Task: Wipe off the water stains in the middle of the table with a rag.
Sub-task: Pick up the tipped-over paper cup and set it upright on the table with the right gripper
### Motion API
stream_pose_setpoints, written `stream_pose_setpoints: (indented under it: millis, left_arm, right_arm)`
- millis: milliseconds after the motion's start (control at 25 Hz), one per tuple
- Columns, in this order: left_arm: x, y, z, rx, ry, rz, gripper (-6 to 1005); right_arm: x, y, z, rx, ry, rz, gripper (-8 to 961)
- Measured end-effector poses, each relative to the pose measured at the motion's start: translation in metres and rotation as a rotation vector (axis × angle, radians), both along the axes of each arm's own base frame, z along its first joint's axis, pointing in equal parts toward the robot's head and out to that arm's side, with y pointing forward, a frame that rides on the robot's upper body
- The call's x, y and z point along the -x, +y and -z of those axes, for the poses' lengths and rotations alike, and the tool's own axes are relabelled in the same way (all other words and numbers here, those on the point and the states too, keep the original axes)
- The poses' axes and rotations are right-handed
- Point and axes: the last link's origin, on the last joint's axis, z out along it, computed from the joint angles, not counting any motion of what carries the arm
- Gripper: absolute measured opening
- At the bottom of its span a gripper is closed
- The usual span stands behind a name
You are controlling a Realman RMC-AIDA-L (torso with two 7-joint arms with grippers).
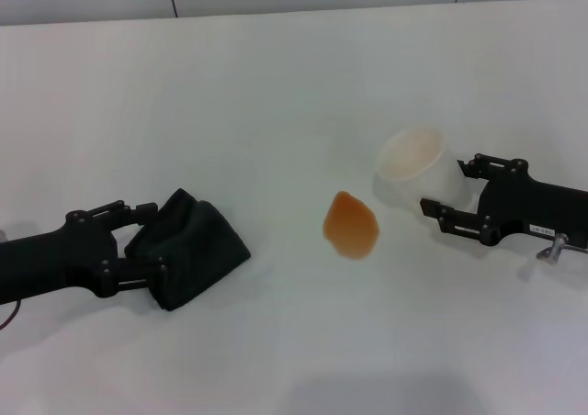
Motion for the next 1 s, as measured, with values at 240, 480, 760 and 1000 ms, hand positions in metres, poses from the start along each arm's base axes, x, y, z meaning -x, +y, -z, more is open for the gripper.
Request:
stream_pose_setpoints:
  millis: [240, 480, 760, 1000]
  left_arm:
    - [0.0, 0.0, 0.0, 0.0, 0.0, 0.001, 893]
    - [0.0, 0.0, 0.0, -0.001, 0.001, 0.001, 893]
    - [0.0, 0.001, -0.001, -0.001, 0.002, 0.003, 893]
    - [-0.001, 0.002, -0.002, -0.002, 0.003, 0.005, 894]
  right_arm:
    - [-0.004, 0.001, -0.005, -0.018, -0.005, 0.015, 670]
    - [-0.009, 0.002, -0.006, -0.032, -0.021, 0.036, 671]
    - [-0.014, 0.0, -0.007, -0.036, -0.028, 0.055, 673]
    - [-0.019, -0.004, -0.008, -0.038, -0.031, 0.068, 674]
